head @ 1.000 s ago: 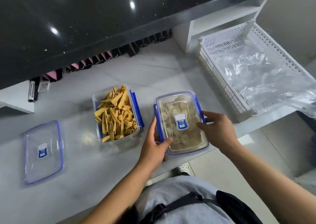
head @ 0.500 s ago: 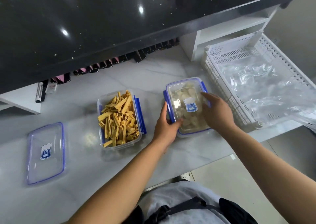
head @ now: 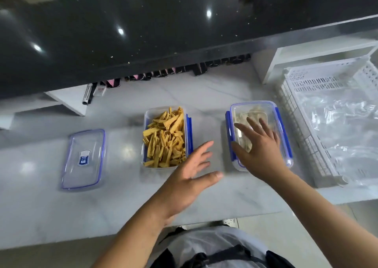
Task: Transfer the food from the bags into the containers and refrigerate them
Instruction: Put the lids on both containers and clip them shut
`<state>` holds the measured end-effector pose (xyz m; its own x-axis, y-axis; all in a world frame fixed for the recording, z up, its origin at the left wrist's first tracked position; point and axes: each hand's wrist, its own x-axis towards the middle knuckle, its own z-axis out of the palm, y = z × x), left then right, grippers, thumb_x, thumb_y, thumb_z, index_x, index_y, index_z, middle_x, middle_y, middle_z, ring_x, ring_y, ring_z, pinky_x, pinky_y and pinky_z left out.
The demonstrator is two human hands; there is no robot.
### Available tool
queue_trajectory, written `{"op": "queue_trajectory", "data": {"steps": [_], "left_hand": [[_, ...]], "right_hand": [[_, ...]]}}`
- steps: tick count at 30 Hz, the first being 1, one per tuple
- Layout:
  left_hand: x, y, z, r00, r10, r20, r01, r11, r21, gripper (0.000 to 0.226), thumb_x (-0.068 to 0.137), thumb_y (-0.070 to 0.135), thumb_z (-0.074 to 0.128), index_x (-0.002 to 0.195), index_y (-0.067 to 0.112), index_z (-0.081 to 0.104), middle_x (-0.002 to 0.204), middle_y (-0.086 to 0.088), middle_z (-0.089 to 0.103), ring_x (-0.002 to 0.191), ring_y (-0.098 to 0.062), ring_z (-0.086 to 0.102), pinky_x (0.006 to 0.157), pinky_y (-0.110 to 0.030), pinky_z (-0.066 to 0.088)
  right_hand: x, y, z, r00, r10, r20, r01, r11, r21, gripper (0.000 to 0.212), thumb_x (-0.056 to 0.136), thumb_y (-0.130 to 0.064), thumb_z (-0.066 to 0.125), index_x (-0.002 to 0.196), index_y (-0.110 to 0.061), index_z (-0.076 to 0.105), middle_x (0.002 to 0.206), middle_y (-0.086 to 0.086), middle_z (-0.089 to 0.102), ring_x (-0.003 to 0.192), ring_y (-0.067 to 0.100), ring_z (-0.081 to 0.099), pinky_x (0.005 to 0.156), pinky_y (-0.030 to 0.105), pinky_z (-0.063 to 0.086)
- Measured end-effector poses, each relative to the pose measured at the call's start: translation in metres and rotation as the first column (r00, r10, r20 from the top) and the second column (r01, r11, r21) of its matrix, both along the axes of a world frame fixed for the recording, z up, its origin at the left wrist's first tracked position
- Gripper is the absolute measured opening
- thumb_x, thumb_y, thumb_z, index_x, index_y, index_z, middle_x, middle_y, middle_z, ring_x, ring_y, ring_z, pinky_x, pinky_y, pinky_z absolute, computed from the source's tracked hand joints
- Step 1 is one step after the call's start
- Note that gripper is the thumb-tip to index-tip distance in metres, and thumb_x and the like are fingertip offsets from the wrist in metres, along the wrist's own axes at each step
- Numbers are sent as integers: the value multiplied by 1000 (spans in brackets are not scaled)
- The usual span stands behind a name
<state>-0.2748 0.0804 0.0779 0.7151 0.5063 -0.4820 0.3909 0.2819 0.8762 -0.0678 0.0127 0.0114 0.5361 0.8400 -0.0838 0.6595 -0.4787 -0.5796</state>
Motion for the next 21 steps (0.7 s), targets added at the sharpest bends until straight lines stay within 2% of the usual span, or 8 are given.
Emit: {"op": "queue_trajectory", "data": {"steps": [3, 5, 7, 9, 11, 14, 18, 21], "left_hand": [[-50, 13, 15, 964, 257, 70, -250, 964, -89, 51, 82, 32, 69, 131, 42, 60, 136, 9, 62, 128, -8, 56, 107, -40, 43], [-79, 27, 6, 875, 485, 13, -482, 871, -95, 48, 79, 29, 73, 126, 36, 65, 129, 6, 67, 127, -12, 57, 108, -42, 43], [-110, 42, -10, 746, 661, -81, -655, 750, 88, 51, 75, 28, 77, 124, 35, 65, 126, 6, 67, 129, -12, 55, 108, -35, 41], [-141, 53, -27, 649, 741, -171, -684, 667, 295, 54, 80, 28, 78, 130, 37, 59, 136, 5, 59, 133, -10, 50, 102, -28, 39], [-171, 63, -42, 604, 743, -289, -594, 661, 458, 66, 82, 34, 78, 141, 35, 49, 146, 5, 48, 136, -13, 44, 101, -26, 36], [-219, 77, -62, 583, 681, -444, -347, 702, 622, 88, 81, 37, 80, 153, 30, 31, 159, -2, 30, 147, -19, 27, 115, -32, 28], [-275, 99, -90, 540, 524, -659, -48, 801, 597, 113, 72, 55, 81, 157, 40, 8, 167, -5, 5, 153, -26, 4, 120, -43, 17], [-308, 128, -113, 528, 452, -719, 124, 797, 592, 120, 71, 59, 78, 157, 39, -3, 167, -3, 2, 153, -29, 2, 120, -45, 15]], "right_hand": [[-41, 8, 12, 982, 176, -64, -173, 983, 54, 61, 85, -58, 46, 143, -38, 48, 159, -2, 34, 152, 24, 12, 121, 51, 14], [-67, 15, 16, 950, 303, -80, -295, 950, 98, 61, 86, -61, 40, 143, -40, 46, 160, -4, 32, 153, 22, 11, 121, 51, 15], [-87, 29, 17, 908, 413, -73, -401, 906, 132, 59, 87, -59, 42, 142, -38, 49, 159, -2, 34, 152, 24, 14, 120, 53, 18], [-105, 45, 14, 865, 501, -35, -490, 856, 164, 56, 87, -54, 46, 137, -31, 55, 155, 3, 43, 149, 30, 24, 116, 57, 25], [-121, 63, 12, 829, 559, -5, -549, 816, 182, 54, 86, -51, 48, 133, -28, 60, 150, 5, 49, 145, 35, 33, 112, 58, 30], [-155, 91, 14, 767, 641, 20, -633, 752, 186, 57, 85, -53, 45, 133, -26, 61, 147, 7, 52, 141, 38, 38, 111, 60, 31], [-215, 122, 16, 678, 731, 75, -733, 666, 138, 64, 84, -53, 47, 141, -26, 53, 150, 11, 46, 143, 40, 33, 114, 57, 28], [-259, 144, 0, 632, 772, -66, -775, 630, -60, 70, 90, -46, 53, 154, -33, 28, 163, 7, 23, 151, 32, 14, 120, 49, 19]]}}
